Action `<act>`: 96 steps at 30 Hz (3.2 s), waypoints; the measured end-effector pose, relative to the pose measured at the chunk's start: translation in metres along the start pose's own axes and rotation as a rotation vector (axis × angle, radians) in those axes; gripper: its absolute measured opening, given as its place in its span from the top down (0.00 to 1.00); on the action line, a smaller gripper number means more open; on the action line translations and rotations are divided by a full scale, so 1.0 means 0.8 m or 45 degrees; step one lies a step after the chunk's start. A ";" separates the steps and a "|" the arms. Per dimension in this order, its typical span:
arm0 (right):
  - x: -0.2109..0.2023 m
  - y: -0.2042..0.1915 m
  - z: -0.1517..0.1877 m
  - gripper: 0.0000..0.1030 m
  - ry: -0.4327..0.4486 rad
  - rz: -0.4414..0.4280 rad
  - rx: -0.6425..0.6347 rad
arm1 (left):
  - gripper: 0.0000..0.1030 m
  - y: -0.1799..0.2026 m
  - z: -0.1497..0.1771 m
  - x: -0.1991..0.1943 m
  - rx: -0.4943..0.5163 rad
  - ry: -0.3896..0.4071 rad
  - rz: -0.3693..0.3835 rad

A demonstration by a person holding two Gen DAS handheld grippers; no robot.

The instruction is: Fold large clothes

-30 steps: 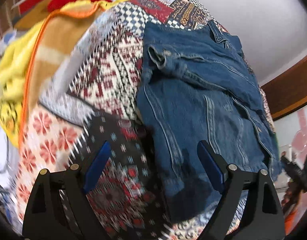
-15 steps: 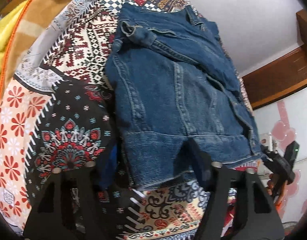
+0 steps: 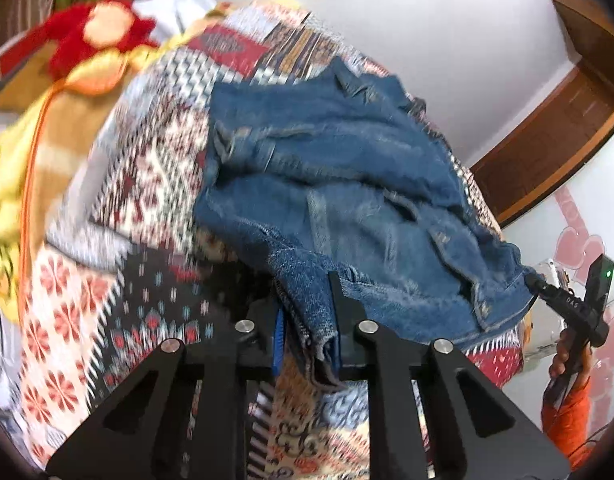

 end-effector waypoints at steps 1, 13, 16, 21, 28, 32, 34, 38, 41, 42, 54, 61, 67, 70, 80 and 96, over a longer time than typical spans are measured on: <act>-0.001 -0.005 -0.009 0.86 0.014 0.001 -0.027 | 0.85 0.006 -0.010 0.000 0.018 0.019 0.002; 0.006 -0.061 -0.147 0.89 0.245 0.021 -0.224 | 0.88 0.038 -0.155 -0.004 0.153 0.233 0.007; 0.020 -0.066 -0.192 0.89 0.282 0.050 -0.219 | 0.88 0.037 -0.194 0.015 0.155 0.233 -0.019; 0.073 -0.080 -0.268 0.89 0.291 0.099 -0.240 | 0.89 0.024 -0.260 0.058 0.102 0.253 -0.052; 0.183 -0.097 -0.340 0.89 0.214 0.183 -0.290 | 0.89 -0.002 -0.315 0.147 0.078 0.174 -0.149; 0.259 -0.087 -0.350 0.89 0.114 0.210 -0.259 | 0.89 -0.025 -0.318 0.198 0.028 0.090 -0.179; 0.292 -0.077 -0.351 0.89 0.073 0.233 -0.232 | 0.89 -0.041 -0.315 0.222 -0.012 0.039 -0.184; 0.333 -0.056 -0.350 0.89 0.037 0.294 -0.216 | 0.87 -0.066 -0.306 0.258 -0.081 -0.049 -0.156; 0.340 -0.037 -0.352 0.89 0.030 0.363 -0.227 | 0.84 -0.072 -0.301 0.272 -0.079 -0.087 -0.162; 0.336 -0.031 -0.354 0.89 0.040 0.378 -0.222 | 0.84 -0.072 -0.300 0.274 -0.068 -0.100 -0.167; 0.242 -0.025 -0.327 0.89 0.045 0.218 -0.268 | 0.76 -0.038 -0.336 0.220 -0.005 -0.140 -0.131; 0.219 -0.082 -0.286 0.89 0.019 0.128 -0.442 | 0.24 -0.029 -0.341 0.188 0.010 -0.057 -0.171; 0.226 -0.117 -0.261 0.89 -0.057 0.057 -0.500 | 0.12 -0.052 -0.344 0.166 -0.015 0.024 -0.319; 0.238 -0.124 -0.252 0.89 -0.097 0.022 -0.495 | 0.12 -0.051 -0.321 0.183 0.100 -0.061 -0.375; 0.315 -0.151 -0.234 0.89 -0.273 -0.039 -0.488 | 0.12 -0.020 -0.261 0.279 0.555 -0.246 -0.570; 0.388 -0.164 -0.295 0.89 -0.124 0.107 -0.382 | 0.00 -0.119 -0.321 0.296 0.120 -0.173 -0.609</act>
Point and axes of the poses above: each gripper's, at about its wrist camera, not at the fingertips, and x roughly the way its jaws point, y to its right, z to its underside, the point moved 3 cm from there along x, roughly the way its jaws point
